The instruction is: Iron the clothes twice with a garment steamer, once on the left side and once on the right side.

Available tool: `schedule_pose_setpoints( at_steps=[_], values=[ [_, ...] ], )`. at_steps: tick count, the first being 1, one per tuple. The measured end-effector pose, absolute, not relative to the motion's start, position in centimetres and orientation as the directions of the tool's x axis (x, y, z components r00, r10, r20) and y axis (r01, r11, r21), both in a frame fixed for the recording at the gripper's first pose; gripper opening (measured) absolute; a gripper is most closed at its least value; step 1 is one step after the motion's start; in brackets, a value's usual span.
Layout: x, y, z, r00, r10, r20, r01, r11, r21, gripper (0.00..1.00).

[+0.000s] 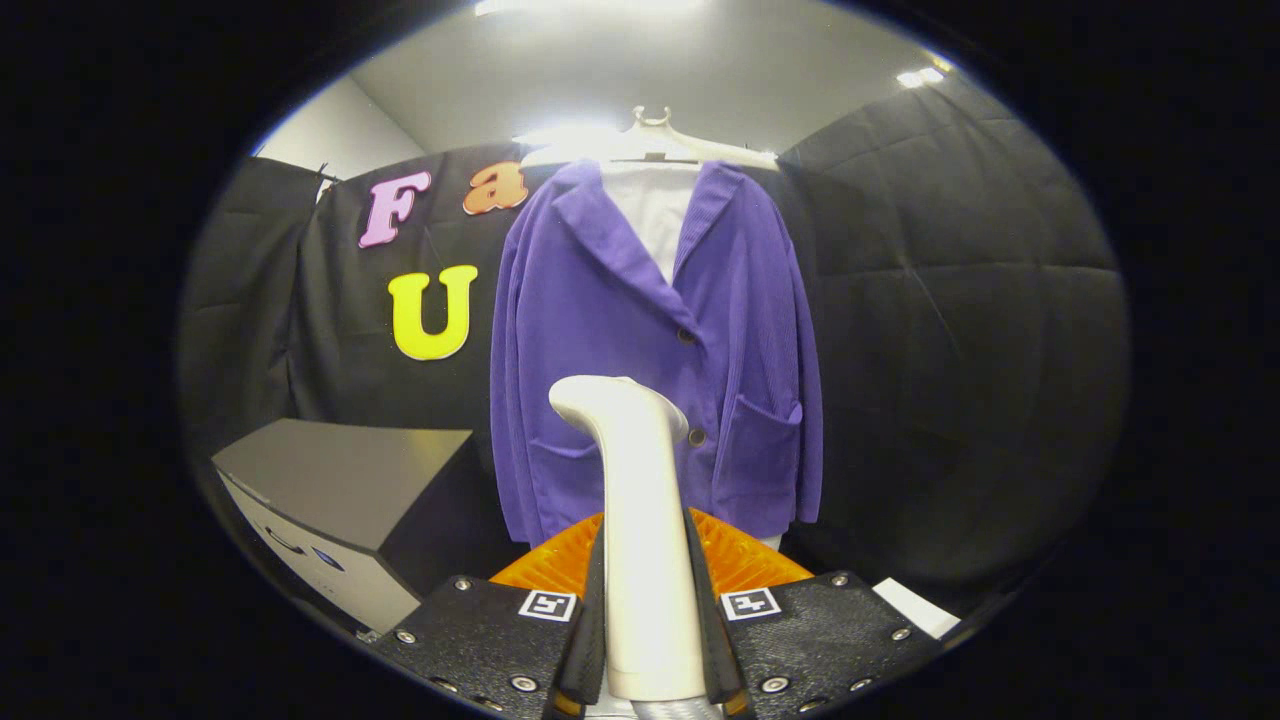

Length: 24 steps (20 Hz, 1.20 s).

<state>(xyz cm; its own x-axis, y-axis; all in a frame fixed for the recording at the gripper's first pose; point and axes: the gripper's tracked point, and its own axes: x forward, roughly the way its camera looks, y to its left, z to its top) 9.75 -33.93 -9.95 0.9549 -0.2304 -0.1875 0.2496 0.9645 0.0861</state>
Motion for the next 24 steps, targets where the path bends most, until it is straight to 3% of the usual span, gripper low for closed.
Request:
schedule_pose_setpoints(
  at_steps=[8,15,24],
  values=[
    [11.1,-41.1,-0.3,0.936,-0.35,0.027,0.345,0.932,0.108,0.38],
    [14.1,-46.7,3.7,0.876,-0.47,0.113,0.449,0.878,0.168,0.38],
    [20.0,-48.3,3.9,0.874,-0.468,0.129,0.453,0.882,0.129,0.38]
  ],
)
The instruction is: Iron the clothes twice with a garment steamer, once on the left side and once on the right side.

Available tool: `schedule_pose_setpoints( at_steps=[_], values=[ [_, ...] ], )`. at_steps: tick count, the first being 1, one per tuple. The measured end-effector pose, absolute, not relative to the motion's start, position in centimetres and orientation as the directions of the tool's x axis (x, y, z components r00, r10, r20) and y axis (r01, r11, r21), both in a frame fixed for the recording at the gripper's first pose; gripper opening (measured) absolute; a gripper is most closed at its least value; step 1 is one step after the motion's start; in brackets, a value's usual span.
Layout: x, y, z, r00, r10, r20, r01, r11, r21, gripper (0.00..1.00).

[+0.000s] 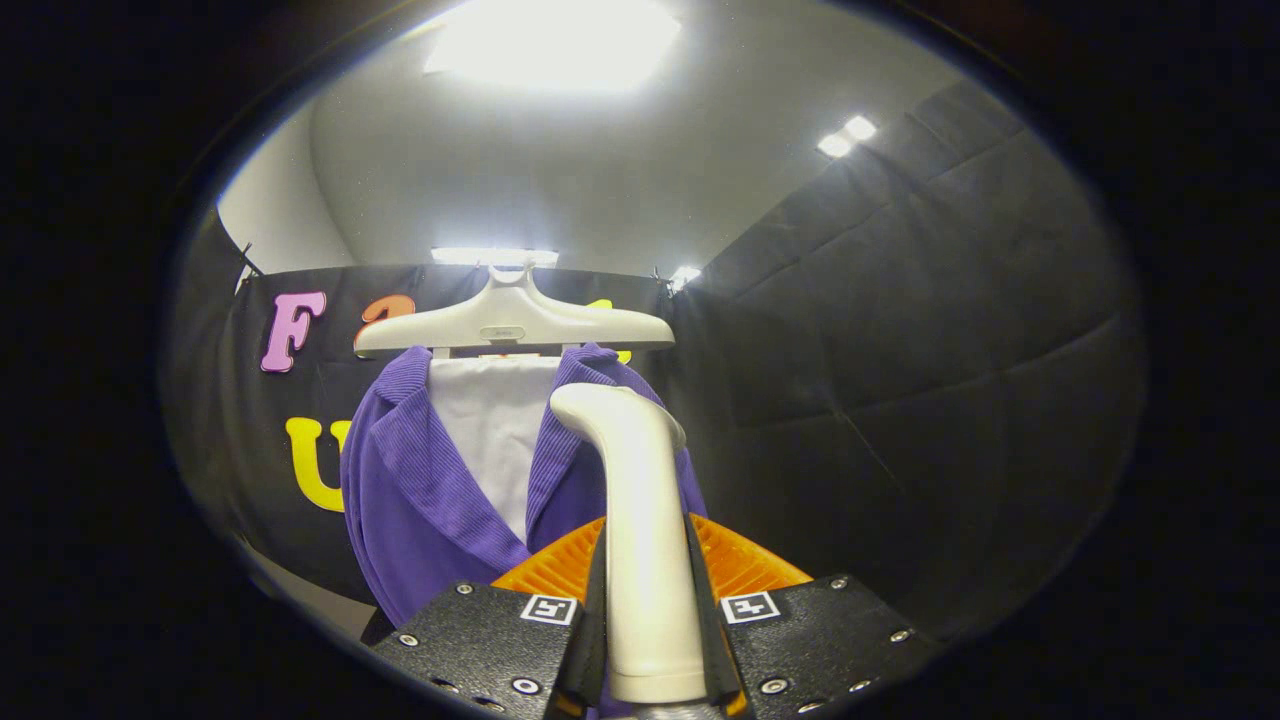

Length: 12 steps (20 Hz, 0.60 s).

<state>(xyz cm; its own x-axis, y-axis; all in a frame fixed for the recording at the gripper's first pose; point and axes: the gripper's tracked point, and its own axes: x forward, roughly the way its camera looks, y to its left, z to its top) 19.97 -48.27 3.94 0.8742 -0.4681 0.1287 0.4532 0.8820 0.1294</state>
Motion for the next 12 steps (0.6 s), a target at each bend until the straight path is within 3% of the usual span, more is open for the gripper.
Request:
schedule_pose_setpoints(
  at_steps=[12],
  values=[
    [22.1,-49.5,-1.7,0.887,-0.462,0.03,0.46,0.887,0.04,0.38]
  ],
)
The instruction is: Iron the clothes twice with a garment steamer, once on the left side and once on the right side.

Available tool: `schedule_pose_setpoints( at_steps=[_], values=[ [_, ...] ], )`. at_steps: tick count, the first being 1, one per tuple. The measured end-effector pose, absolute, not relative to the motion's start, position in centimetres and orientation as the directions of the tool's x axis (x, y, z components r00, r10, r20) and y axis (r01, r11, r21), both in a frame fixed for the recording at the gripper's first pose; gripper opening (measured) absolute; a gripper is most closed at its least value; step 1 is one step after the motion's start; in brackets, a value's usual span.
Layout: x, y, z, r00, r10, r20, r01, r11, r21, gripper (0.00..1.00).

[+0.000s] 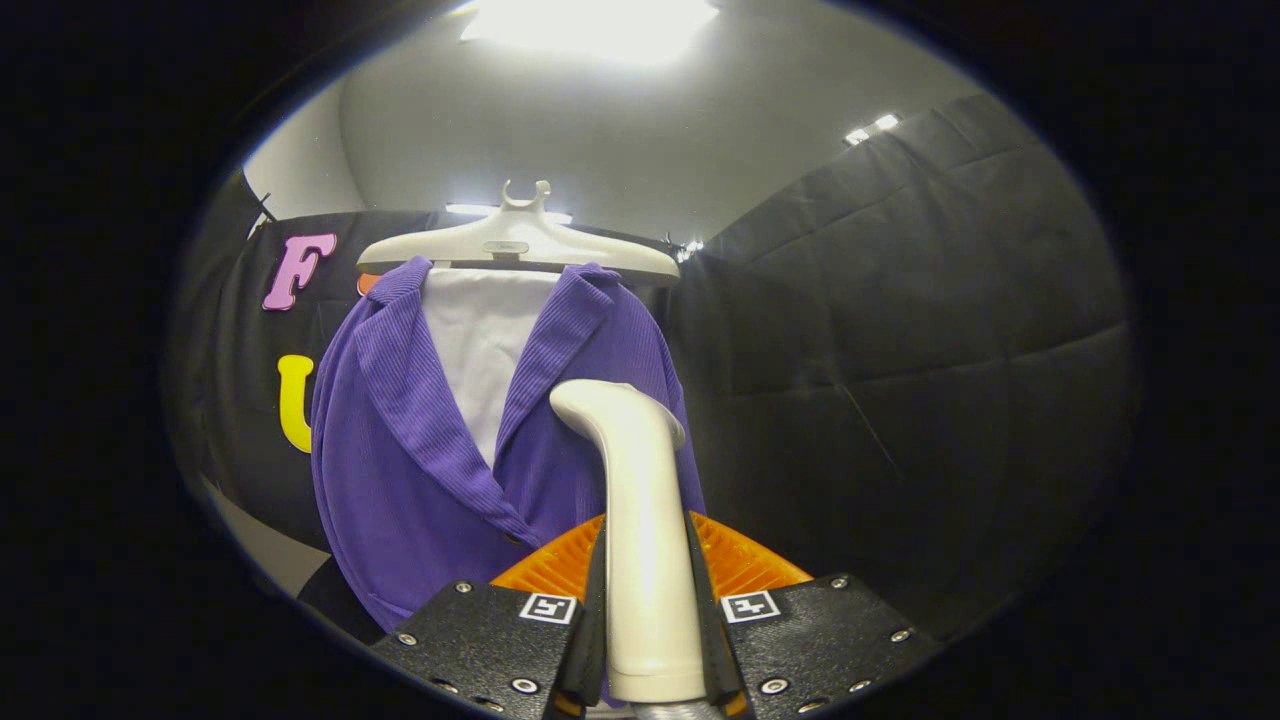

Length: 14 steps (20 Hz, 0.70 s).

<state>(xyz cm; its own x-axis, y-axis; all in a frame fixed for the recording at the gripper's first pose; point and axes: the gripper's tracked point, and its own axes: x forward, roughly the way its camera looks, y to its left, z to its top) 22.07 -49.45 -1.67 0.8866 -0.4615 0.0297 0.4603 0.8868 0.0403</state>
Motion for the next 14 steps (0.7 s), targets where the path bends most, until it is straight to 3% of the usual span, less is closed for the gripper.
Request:
schedule_pose_setpoints(
  at_steps=[14],
  values=[
    [19.0,-49.6,-11.8,0.891,-0.433,-0.136,0.434,0.9,-0.022,0.38]
  ],
)
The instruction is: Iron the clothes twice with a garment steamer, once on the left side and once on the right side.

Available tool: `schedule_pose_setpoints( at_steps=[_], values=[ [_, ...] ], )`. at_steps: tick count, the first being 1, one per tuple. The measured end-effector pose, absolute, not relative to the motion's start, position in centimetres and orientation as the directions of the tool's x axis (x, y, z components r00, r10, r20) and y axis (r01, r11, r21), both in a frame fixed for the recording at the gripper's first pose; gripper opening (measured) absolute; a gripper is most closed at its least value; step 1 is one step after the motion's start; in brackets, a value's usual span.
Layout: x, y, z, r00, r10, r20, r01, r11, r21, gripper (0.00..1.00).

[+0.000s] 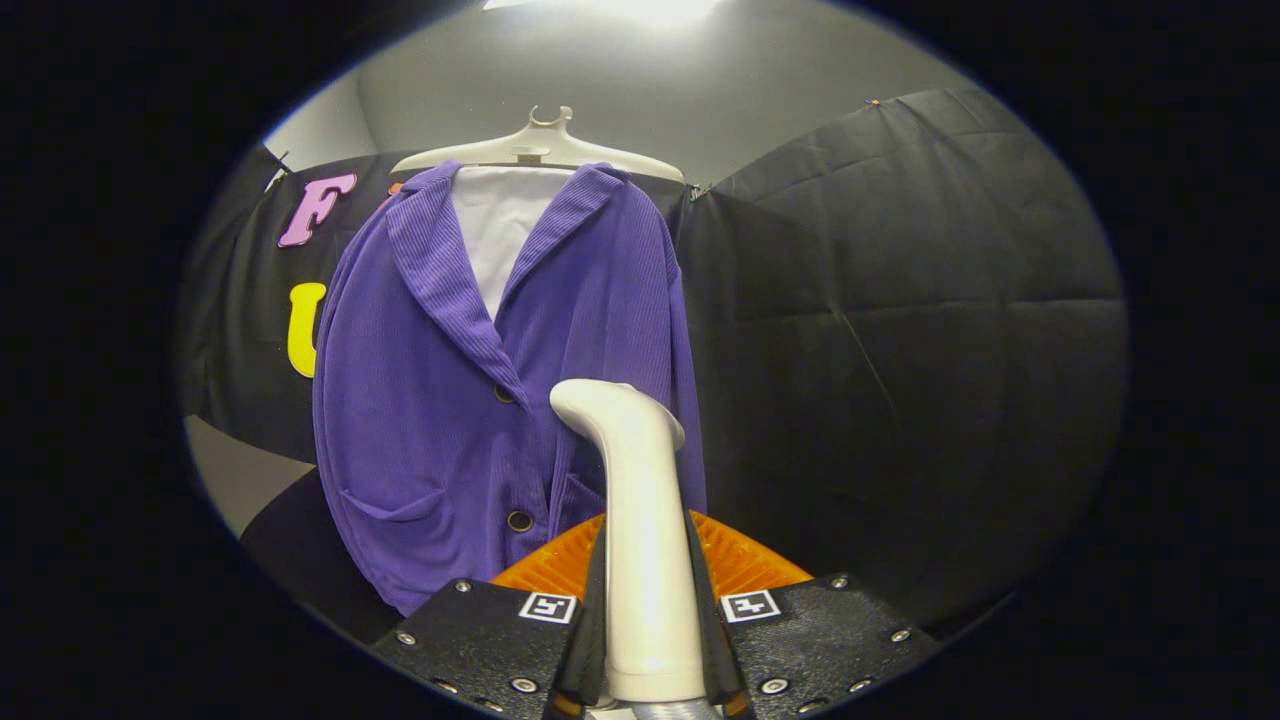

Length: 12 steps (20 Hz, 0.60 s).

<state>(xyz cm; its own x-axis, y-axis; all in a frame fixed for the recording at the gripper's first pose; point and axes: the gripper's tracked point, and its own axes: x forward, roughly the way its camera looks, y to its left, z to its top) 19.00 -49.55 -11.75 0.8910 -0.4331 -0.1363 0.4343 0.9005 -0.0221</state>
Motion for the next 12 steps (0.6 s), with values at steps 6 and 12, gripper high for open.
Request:
schedule_pose_setpoints(
  at_steps=[6,12],
  values=[
    [16.8,-49.9,-15.9,0.881,-0.425,-0.208,0.428,0.903,-0.034,0.38],
    [15.2,-48.7,-19.3,0.882,-0.382,-0.276,0.395,0.919,-0.009,0.38]
  ],
)
